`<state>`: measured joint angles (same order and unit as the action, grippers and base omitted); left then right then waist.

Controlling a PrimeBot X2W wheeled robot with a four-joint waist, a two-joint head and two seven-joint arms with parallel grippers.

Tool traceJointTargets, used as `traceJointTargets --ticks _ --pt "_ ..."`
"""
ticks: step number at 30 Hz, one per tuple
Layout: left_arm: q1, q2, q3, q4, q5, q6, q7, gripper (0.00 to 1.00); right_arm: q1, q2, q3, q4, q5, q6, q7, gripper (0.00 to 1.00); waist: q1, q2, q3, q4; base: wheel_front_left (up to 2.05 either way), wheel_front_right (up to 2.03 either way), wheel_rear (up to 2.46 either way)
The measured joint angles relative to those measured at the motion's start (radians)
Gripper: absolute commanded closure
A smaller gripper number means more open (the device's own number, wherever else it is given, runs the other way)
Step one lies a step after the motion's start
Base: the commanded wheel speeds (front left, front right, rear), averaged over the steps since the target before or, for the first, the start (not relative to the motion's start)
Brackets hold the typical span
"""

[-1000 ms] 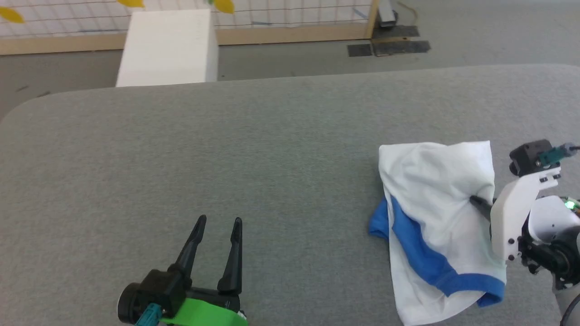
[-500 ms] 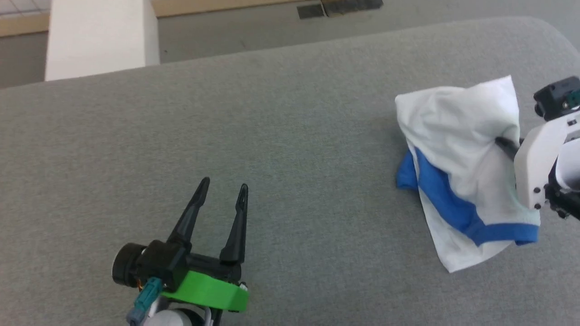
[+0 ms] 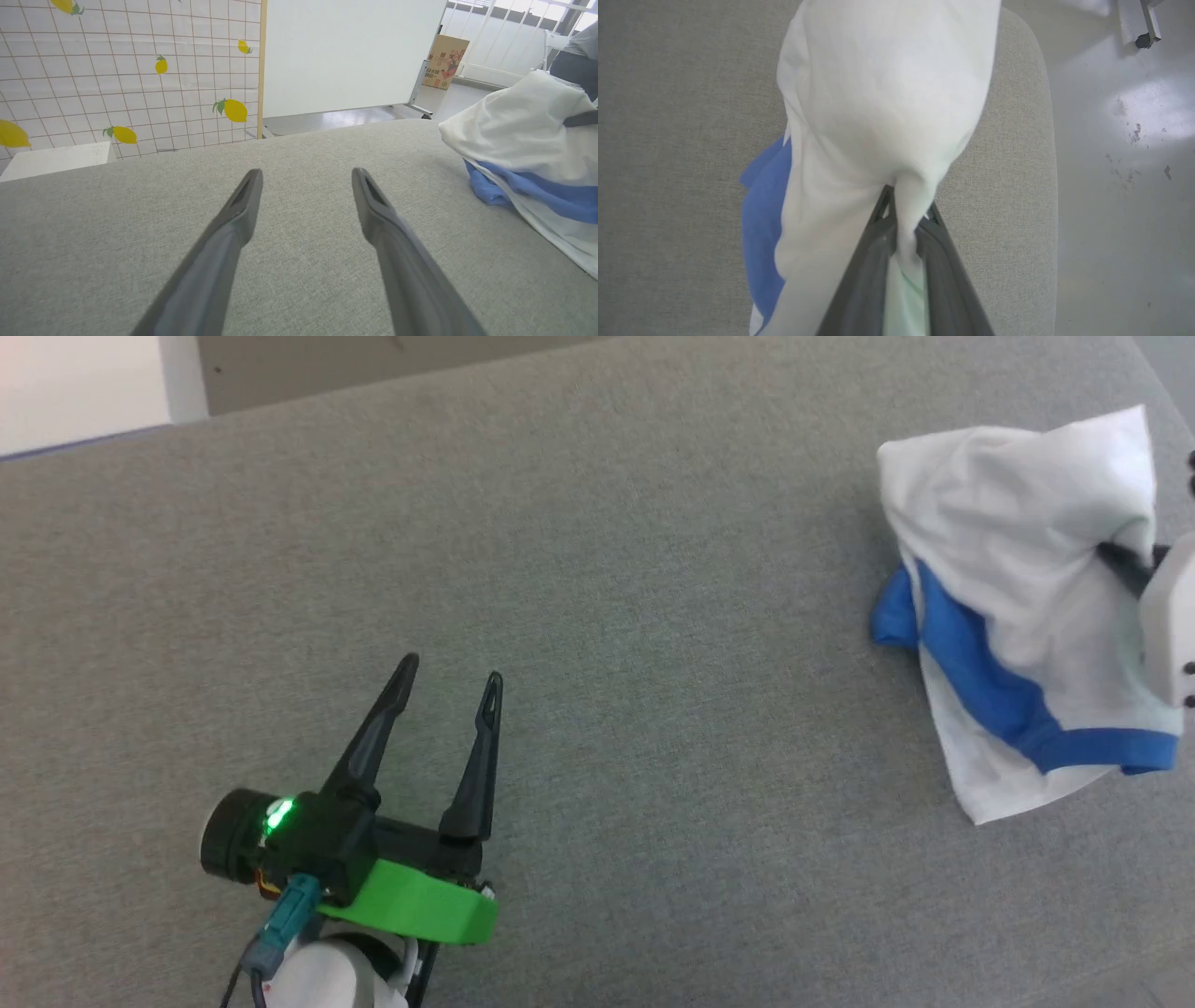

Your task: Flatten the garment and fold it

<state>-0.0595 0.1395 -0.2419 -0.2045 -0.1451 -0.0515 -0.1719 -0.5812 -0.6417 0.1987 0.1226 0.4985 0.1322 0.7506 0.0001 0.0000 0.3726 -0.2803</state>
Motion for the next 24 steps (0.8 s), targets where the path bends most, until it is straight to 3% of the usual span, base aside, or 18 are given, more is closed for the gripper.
traceJointTargets --ticks 12,24 --pt "-0.052 0.04 -0.009 -0.079 0.034 0.0 0.058 0.0 -0.047 -0.193 0.047 0.059 0.045 0.0 -0.121 1.0 0.0 0.0 0.116 -0.032 0.0 0.0 0.0" --pt "-0.088 0.068 -0.023 -0.137 0.055 -0.001 0.1 0.0 -0.154 -0.32 0.153 0.169 0.03 0.0 -0.257 1.0 -0.0001 0.0 0.208 -0.016 0.0 0.0 0.0"
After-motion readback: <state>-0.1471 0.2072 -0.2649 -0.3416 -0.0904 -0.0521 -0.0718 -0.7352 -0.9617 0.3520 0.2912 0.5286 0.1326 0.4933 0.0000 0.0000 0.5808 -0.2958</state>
